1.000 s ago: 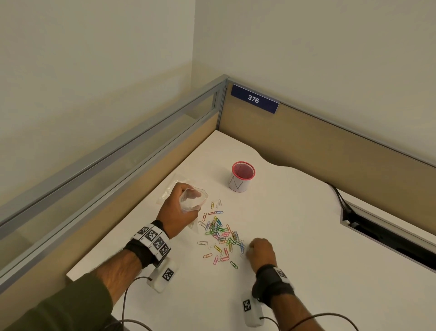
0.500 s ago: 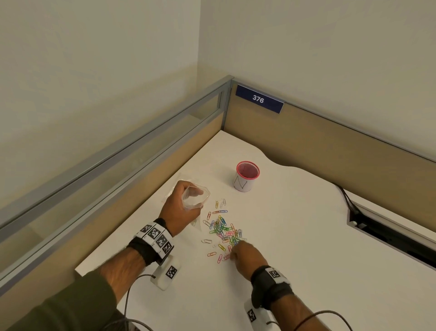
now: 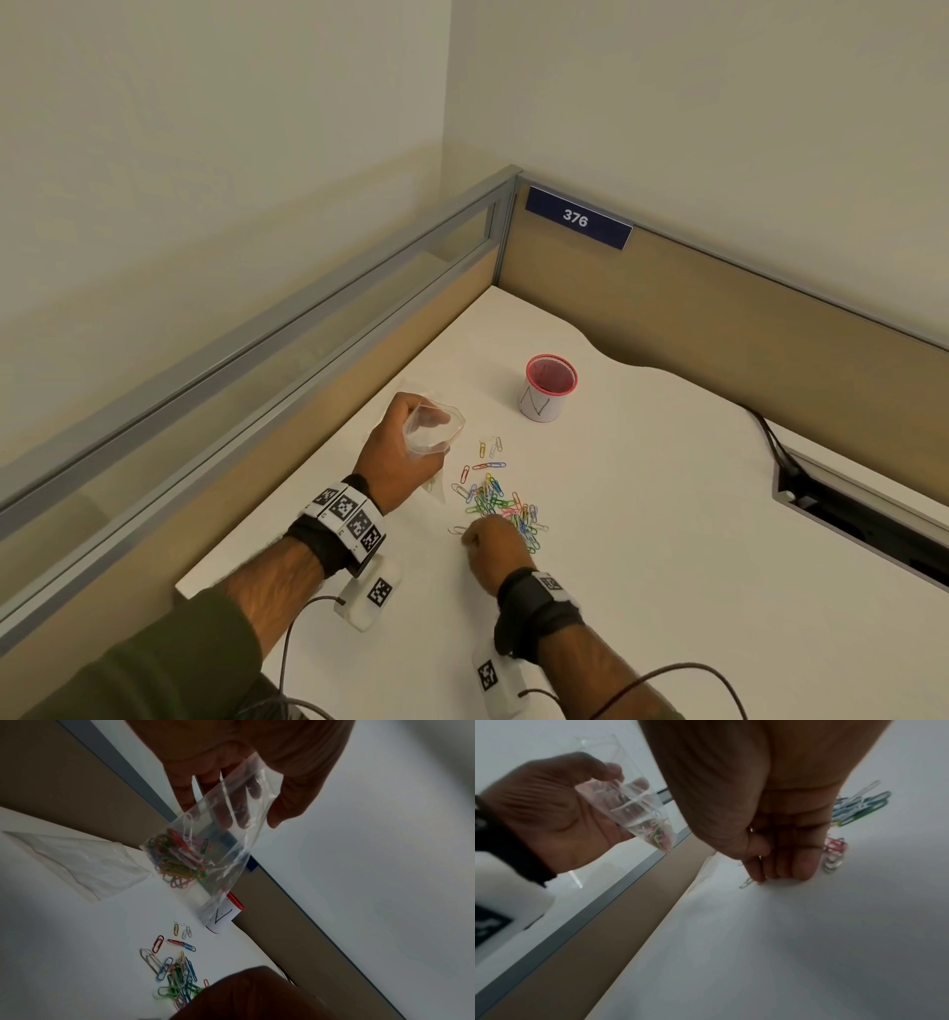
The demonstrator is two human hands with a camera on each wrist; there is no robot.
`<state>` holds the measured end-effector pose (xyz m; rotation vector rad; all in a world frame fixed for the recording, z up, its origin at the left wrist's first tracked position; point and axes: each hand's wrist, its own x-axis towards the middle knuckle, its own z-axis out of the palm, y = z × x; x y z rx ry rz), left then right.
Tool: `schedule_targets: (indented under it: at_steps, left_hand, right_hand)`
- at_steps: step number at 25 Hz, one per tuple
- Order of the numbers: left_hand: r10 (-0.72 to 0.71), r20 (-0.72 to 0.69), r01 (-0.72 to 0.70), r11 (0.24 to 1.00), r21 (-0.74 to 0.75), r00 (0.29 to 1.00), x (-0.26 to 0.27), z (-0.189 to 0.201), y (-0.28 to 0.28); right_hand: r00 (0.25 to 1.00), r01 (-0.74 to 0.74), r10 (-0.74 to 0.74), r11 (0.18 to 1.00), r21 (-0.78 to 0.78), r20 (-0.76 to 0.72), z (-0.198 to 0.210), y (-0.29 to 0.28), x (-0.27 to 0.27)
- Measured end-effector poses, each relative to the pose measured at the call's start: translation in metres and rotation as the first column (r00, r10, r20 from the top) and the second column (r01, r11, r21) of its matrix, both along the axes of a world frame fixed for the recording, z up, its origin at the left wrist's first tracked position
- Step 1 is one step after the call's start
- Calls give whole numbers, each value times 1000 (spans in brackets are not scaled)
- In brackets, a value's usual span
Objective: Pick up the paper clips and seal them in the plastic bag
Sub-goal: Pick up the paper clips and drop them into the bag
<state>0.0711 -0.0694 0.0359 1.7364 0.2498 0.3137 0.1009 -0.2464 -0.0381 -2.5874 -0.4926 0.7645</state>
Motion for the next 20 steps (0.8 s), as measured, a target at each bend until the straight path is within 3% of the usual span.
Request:
schedule_targets:
  at_steps: [7,12,17,20]
  left_hand:
    - [6,-4,-6,1000,15,1000,3,-5,2]
    - [11,15,-11,1000,-16,1000,7,-6,4]
    - [0,12,1,1000,-20,1000,16,-12,-7]
    - [-34,25,34,999,-28,999,19,-15,-13]
  right_hand:
    - [997,-76,76,997,-10,-24,2,39,0]
    - [999,11,-11,1000,-15,42,16,-8,27]
    - [983,-129,117,988,-82,-139,15,-25,10]
    - [999,-17,16,1000,-24,-29,16,-30,17]
